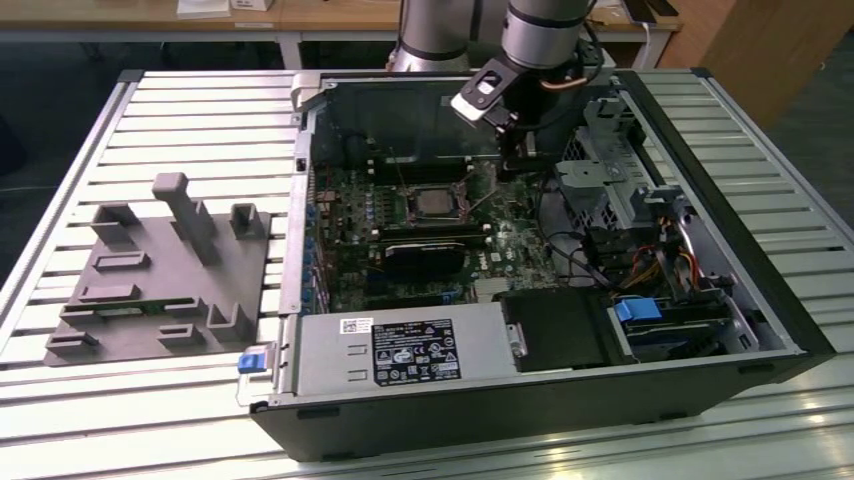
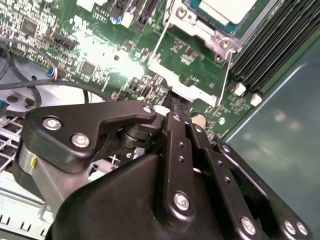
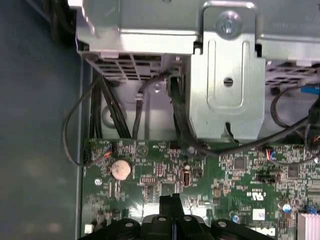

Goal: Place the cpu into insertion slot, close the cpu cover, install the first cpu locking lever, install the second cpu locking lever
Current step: 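Close the cpu cover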

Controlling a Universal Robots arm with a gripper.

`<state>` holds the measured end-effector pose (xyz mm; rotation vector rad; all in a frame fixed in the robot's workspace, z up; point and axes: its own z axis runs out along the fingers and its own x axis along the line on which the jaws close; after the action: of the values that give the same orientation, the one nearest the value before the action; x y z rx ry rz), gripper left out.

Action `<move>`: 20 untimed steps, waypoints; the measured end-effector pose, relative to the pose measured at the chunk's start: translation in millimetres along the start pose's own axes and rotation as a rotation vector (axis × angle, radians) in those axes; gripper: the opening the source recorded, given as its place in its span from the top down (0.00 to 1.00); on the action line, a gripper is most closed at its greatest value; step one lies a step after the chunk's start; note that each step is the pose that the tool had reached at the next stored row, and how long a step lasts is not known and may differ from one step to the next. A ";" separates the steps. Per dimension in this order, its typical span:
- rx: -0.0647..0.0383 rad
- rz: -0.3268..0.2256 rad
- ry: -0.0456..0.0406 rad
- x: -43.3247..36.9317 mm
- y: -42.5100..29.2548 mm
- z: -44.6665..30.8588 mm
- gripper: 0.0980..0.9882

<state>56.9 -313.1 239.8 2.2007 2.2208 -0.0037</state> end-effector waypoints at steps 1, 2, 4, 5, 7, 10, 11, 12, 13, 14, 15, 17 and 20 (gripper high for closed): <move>0.000 0.000 0.0000 0.0 -1.7 0.0 0.99; 0.000 0.000 0.0000 0.0 -3.8 0.0 0.99; 0.000 0.000 0.0000 0.1 -8.3 0.0 0.99; 0.000 0.000 0.0000 0.1 -10.4 0.0 0.99; 0.000 0.000 0.0000 0.1 -15.8 0.1 0.99; 0.000 0.000 0.0001 0.2 -21.7 0.4 0.99; 0.000 0.000 0.0001 0.3 -23.4 0.5 0.99; 0.000 0.000 0.0002 0.3 -24.7 0.6 0.99; 0.000 0.000 0.0001 0.3 -25.5 0.8 0.99; 0.000 0.000 0.0000 0.3 -26.4 0.9 0.99; 0.000 0.000 0.0000 0.4 -27.7 1.2 0.99; 0.000 0.000 0.0000 0.5 -30.7 1.7 0.99; 0.000 0.000 0.0000 0.7 -33.9 2.5 0.99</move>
<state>23.0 -312.7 237.0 2.2007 2.2208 -0.0037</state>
